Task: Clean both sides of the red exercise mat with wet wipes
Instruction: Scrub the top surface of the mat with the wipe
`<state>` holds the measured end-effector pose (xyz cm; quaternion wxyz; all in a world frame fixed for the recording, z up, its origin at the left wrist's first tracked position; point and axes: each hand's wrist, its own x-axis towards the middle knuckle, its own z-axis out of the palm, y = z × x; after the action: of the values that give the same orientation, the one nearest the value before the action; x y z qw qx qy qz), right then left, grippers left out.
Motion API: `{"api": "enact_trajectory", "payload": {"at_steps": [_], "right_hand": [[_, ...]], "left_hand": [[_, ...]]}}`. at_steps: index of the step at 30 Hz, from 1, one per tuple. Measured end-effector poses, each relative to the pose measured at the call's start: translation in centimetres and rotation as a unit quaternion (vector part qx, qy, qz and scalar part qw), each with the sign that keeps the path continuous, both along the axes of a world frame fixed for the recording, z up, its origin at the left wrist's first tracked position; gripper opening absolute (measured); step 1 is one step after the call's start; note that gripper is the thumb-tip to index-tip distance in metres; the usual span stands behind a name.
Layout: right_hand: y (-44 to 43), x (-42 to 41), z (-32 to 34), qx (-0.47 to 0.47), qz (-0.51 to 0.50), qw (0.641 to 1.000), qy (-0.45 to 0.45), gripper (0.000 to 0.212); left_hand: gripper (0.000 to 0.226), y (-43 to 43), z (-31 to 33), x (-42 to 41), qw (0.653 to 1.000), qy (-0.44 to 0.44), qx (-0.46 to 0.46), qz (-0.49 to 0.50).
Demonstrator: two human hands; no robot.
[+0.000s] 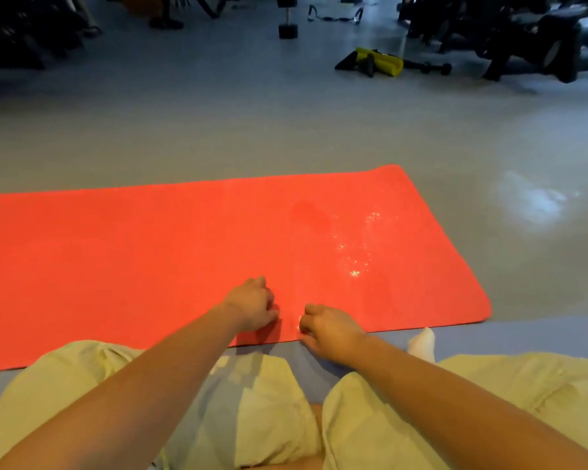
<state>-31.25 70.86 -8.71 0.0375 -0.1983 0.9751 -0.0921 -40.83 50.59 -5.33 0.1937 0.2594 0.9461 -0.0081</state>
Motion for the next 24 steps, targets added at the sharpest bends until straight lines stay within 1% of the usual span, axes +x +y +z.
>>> {"api": "enact_trajectory", "payload": {"at_steps": [1, 2, 5, 6, 9, 11, 13, 14, 16, 17, 18, 19, 20, 22, 24], "right_hand": [[0.0, -0.1, 0.1, -0.011, 0.003, 1.000, -0.004, 0.016], [0.0, -0.1, 0.1, -0.020, 0.008, 1.000, -0.008, 0.015], [0.1, -0.7, -0.3, -0.037, 0.013, 0.999, -0.011, 0.017], [0.3, -1.3, -0.5, -0.043, 0.010, 0.999, -0.011, 0.018], [1.0, -3.5, -0.8, -0.044, 0.007, 0.999, -0.006, 0.017], [1.3, -5.6, -0.7, -0.051, -0.008, 0.999, 0.006, 0.017], [1.1, -7.7, -0.4, -0.052, -0.029, 0.998, 0.019, 0.015], [1.0, -8.7, -0.3, -0.051, -0.037, 0.998, 0.024, 0.015], [0.5, -9.9, -0.1, -0.043, -0.056, 0.997, 0.022, 0.015], [0.3, -9.8, -0.1, -0.036, -0.057, 0.997, 0.020, 0.015], [0.1, -9.3, -0.2, -0.027, -0.047, 0.998, 0.021, 0.014], [0.1, -8.3, -0.4, -0.017, -0.023, 0.999, 0.021, 0.013], [0.3, -7.1, -0.6, -0.011, 0.009, 1.000, 0.021, 0.011], [0.8, -4.6, -0.9, -0.009, 0.072, 0.997, 0.014, 0.006], [1.4, -3.5, -1.4, -0.010, 0.107, 0.994, 0.022, 0.007]], "left_hand": [[0.044, 0.7, -0.1, -0.8, 1.000, -0.004, 0.005, 0.001], [0.051, 1.2, -0.3, -1.5, 1.000, -0.012, 0.007, 0.007], [0.097, 1.9, -1.3, -2.7, 0.999, -0.035, -0.003, 0.041], [0.109, 1.8, -1.6, -3.1, 0.998, -0.041, -0.006, 0.054], [0.127, 1.5, -2.4, -4.1, 0.996, -0.049, -0.020, 0.066], [0.133, 1.7, -2.3, -4.5, 0.996, -0.044, -0.044, 0.060], [0.127, 2.1, -1.9, -5.3, 0.997, -0.026, -0.057, 0.050], [0.116, 2.3, -1.6, -5.8, 0.998, -0.017, -0.052, 0.044], [0.085, 2.4, -1.1, -7.1, 0.999, -0.013, -0.024, 0.044], [0.072, 2.6, -0.9, -7.7, 0.999, -0.018, -0.007, 0.051], [0.067, 2.7, -0.7, -8.3, 0.998, -0.021, 0.005, 0.057], [0.068, 2.9, -0.7, -8.6, 0.998, -0.019, 0.011, 0.059], [0.075, 3.3, -0.7, -8.8, 0.998, -0.013, 0.011, 0.058], [0.104, 4.0, -0.9, -9.4, 0.999, 0.005, -0.003, 0.044], [0.131, 4.4, -1.0, -10.3, 1.000, 0.005, -0.019, 0.020]]}}
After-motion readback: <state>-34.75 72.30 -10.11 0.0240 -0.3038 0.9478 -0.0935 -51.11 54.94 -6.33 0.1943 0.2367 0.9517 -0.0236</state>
